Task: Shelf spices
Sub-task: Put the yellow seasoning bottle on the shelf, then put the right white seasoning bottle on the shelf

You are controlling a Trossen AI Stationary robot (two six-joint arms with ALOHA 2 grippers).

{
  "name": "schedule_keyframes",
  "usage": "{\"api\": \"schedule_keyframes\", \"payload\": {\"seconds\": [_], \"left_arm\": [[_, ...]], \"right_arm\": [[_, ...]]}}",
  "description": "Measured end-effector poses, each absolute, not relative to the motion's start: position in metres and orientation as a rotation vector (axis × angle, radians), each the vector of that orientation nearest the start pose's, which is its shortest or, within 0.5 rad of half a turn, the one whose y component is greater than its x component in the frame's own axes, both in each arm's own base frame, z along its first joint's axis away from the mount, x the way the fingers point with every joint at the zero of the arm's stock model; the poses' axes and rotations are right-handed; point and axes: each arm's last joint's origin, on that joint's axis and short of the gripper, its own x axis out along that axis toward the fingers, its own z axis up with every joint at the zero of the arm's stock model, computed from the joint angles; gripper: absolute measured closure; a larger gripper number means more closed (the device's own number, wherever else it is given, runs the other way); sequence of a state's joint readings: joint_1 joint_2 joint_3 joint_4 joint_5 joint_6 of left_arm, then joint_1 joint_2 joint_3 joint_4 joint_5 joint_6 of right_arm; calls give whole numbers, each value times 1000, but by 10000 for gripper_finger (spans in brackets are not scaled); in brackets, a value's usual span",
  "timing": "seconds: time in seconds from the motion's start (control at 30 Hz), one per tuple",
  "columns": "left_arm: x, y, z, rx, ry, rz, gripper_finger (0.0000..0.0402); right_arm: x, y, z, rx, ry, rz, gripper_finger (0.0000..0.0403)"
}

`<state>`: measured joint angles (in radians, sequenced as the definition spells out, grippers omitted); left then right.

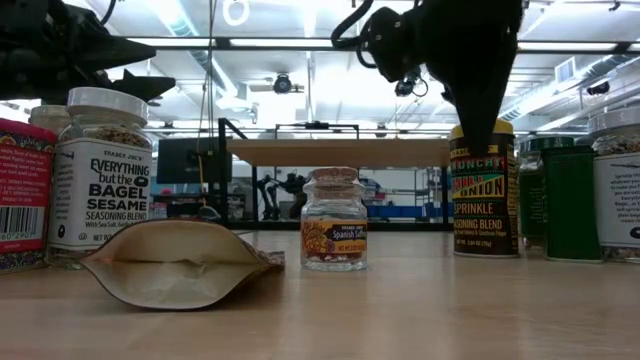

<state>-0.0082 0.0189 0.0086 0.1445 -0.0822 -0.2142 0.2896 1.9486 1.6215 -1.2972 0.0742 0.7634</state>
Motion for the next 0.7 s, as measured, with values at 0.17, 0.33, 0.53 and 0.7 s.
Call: {"api": "schedule_keyframes", "payload": {"seconds": [0.17, 0.33, 0.53, 0.7], "left_arm": [[97, 2, 179, -220, -142, 59, 124], [97, 2, 179, -220, -142, 59, 124], [97, 2, 179, -220, -141, 60, 124], [97, 2, 179, -220, -141, 59, 124]], "right_arm": [[350, 96, 233, 337, 1530, -458, 173], [349, 94, 234, 351, 1558, -447, 299], [346, 91, 243, 296, 1517, -430, 393], [340, 90, 257, 295, 1484, -399, 350]]}}
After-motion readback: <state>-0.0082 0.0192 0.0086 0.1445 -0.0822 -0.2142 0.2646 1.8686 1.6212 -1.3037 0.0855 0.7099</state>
